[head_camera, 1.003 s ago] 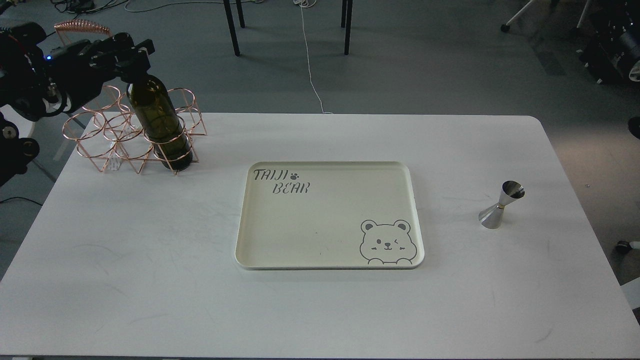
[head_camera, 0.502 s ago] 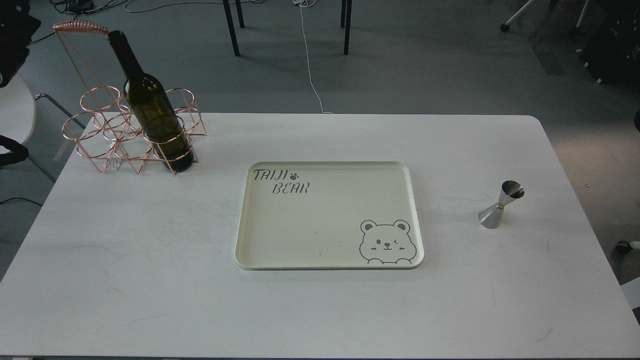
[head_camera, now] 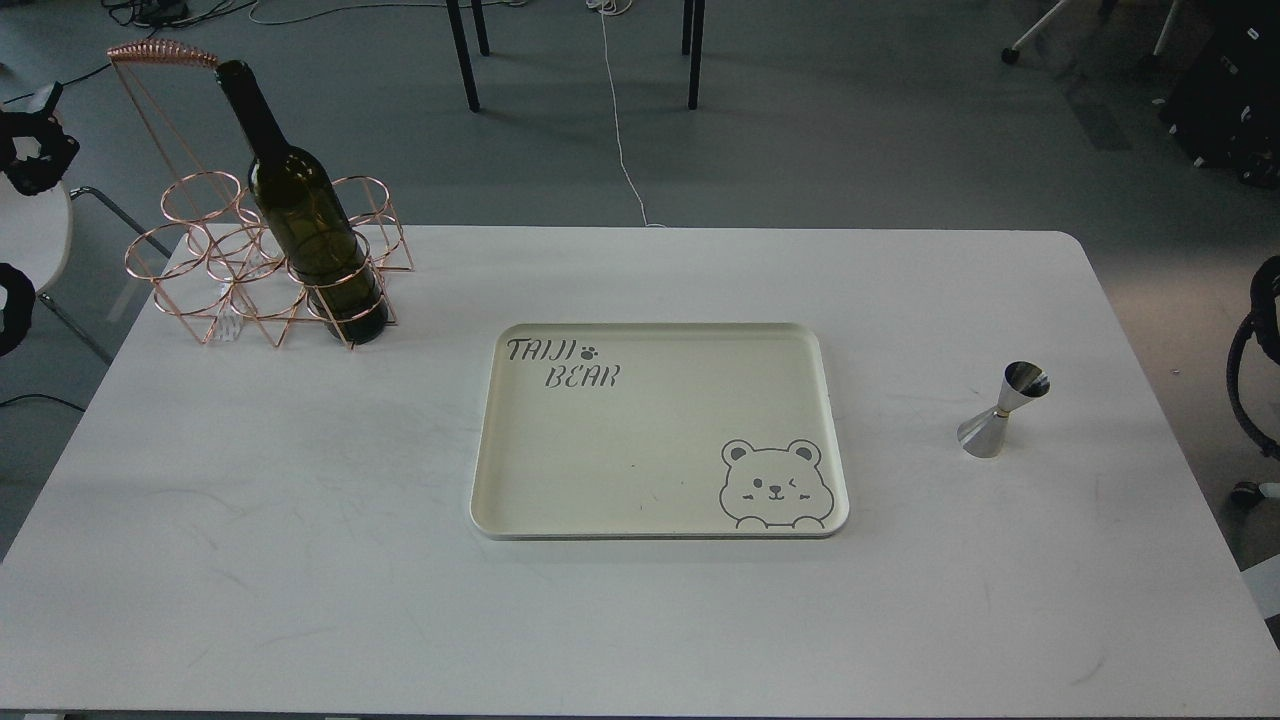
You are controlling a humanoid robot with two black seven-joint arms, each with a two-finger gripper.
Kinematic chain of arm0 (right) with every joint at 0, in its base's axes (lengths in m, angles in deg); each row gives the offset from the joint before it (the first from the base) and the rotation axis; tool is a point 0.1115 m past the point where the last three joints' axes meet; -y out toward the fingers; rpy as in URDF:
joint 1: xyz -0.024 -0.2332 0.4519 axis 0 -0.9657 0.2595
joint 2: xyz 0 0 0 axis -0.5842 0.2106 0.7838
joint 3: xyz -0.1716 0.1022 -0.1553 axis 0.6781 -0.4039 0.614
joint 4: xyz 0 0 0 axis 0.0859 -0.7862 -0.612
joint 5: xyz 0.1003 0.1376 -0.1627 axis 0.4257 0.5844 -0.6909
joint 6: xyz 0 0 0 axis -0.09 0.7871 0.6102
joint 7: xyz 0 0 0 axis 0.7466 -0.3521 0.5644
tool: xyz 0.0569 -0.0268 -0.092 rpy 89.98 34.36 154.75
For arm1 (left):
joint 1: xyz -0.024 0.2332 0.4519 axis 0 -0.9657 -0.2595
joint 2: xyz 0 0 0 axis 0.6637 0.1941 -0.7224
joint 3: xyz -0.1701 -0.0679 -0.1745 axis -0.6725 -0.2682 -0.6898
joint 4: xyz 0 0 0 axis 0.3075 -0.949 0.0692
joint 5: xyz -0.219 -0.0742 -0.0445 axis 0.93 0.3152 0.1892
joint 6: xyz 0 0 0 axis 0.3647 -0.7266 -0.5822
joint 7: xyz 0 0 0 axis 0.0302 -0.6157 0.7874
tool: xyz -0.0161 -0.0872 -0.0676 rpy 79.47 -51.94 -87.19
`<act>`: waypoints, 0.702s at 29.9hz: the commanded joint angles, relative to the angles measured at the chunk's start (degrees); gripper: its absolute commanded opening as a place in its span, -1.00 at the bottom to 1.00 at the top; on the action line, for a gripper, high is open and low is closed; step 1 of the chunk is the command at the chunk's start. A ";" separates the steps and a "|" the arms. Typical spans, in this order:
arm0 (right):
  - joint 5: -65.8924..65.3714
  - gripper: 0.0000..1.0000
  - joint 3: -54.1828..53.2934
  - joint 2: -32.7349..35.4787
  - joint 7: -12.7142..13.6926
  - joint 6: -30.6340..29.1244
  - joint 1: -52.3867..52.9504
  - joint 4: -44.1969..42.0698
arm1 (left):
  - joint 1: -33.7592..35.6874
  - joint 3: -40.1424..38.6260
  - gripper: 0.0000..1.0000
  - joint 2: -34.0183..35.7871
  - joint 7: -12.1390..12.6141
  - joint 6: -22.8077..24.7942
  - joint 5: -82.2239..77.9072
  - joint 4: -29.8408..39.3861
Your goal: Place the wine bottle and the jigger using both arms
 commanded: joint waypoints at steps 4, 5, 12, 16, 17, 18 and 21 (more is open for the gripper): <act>5.36 0.98 -2.19 -1.56 0.98 -4.38 -2.96 -1.16 | -6.60 -6.41 0.96 -5.40 0.09 2.93 5.93 -3.82; 5.80 0.98 -3.16 -1.74 1.06 -4.55 -3.40 -1.16 | -8.00 -8.78 0.96 -6.28 0.18 2.93 5.93 -3.73; 7.74 0.98 -10.19 -4.38 1.94 -7.01 -8.58 -0.98 | -13.20 -14.60 0.96 -7.52 0.70 2.93 5.31 -1.54; 7.74 0.98 -10.46 -4.73 1.86 -8.94 -11.04 -1.07 | -13.55 -14.43 0.96 -7.70 0.70 2.93 5.31 -1.10; 7.74 0.98 -10.46 -4.73 1.86 -9.47 -11.57 -1.07 | -13.55 -14.34 0.96 -7.70 0.70 2.93 5.23 -1.10; 7.74 0.98 -10.46 -4.90 1.86 -10.00 -12.01 -0.98 | -13.55 -14.25 0.96 -7.70 0.70 2.93 5.22 -1.10; 7.74 0.98 -10.46 -5.52 1.86 -11.58 -12.36 -0.72 | -13.55 -14.08 0.96 -7.52 0.62 2.93 5.05 -1.10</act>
